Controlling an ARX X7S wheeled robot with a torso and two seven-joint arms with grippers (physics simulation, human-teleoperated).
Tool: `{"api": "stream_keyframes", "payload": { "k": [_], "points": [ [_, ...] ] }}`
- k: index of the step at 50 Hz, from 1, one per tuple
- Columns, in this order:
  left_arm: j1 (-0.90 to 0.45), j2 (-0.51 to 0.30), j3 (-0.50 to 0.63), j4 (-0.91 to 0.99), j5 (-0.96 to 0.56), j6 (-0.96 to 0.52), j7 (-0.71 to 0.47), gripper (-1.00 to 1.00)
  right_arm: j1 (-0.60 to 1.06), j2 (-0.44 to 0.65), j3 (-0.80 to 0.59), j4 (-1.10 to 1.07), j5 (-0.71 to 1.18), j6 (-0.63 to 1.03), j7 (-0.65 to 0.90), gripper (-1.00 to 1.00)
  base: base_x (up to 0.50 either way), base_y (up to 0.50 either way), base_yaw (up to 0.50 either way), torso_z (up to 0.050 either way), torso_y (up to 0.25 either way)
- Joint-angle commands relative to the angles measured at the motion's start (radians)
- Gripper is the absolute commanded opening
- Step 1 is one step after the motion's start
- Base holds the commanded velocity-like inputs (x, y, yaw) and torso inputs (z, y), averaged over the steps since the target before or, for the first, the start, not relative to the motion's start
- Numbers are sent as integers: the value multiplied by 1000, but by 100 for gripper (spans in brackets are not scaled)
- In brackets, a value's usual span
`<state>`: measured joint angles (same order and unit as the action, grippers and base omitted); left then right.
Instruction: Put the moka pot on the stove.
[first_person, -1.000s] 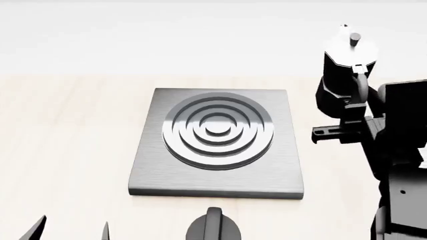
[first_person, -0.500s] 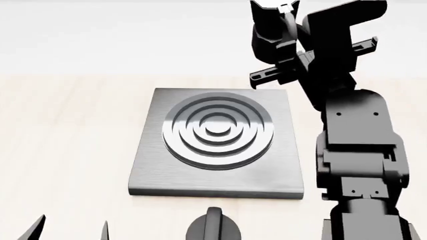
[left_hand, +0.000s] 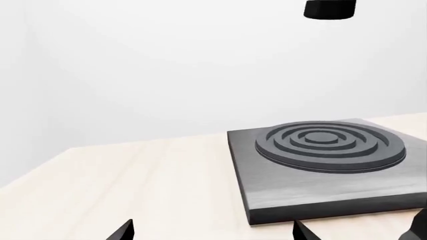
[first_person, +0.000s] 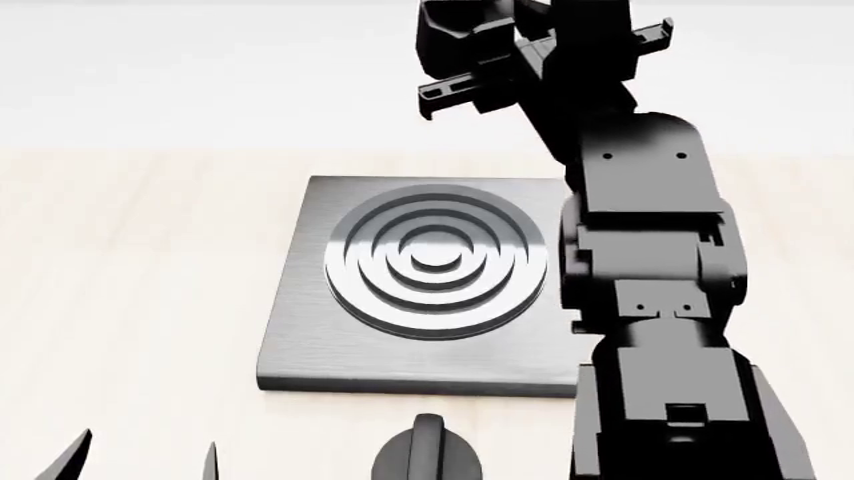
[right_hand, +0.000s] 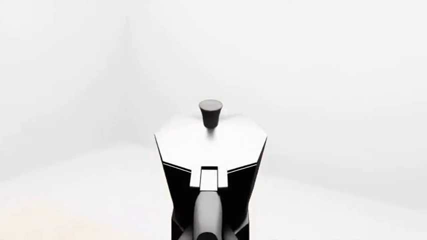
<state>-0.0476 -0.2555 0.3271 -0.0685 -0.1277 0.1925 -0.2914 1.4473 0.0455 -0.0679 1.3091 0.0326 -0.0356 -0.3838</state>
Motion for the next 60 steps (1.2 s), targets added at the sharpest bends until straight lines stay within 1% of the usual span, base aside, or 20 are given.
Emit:
{"api": "stream_keyframes", "payload": {
  "k": [1, 3, 9, 15, 18, 36, 54, 60],
  "points": [
    [-1, 4, -3, -11, -3, 27, 3, 100, 29, -42, 110, 0, 18, 35, 20, -100, 0, 0, 0, 0, 0],
    [-1, 3, -3, -11, -3, 29, 2, 100, 27, -45, 99, 0, 49, 46, 38, -100, 0, 0, 0, 0, 0],
    [-1, 3, -2, -12, -5, 31, -2, 100, 13, -45, -11, 0, 162, 51, 74, -100, 0, 0, 0, 0, 2],
    [-2, 1, 0, -12, -7, 31, -4, 100, -2, -45, -84, 0, 227, 61, 101, -100, 0, 0, 0, 0, 0],
    [-2, 1, 1, -14, -6, 35, -5, 100, -11, -45, -144, 0, 278, 63, 117, -100, 0, 0, 0, 0, 3],
    [-3, -1, 5, -16, -6, 40, -18, 100, -24, -45, -362, 0, 442, 91, 167, -100, 0, 0, 0, 1, 1],
    [-4, -4, 9, -16, -12, 40, -26, 100, -55, -45, -305, 0, 377, 120, 193, -100, 0, 0, 0, 0, 1],
    [-5, -5, 11, -15, -14, 39, -29, 100, -72, -45, -257, 0, 340, 130, 195, -100, 0, 0, 0, 0, 0]
  ]
}}
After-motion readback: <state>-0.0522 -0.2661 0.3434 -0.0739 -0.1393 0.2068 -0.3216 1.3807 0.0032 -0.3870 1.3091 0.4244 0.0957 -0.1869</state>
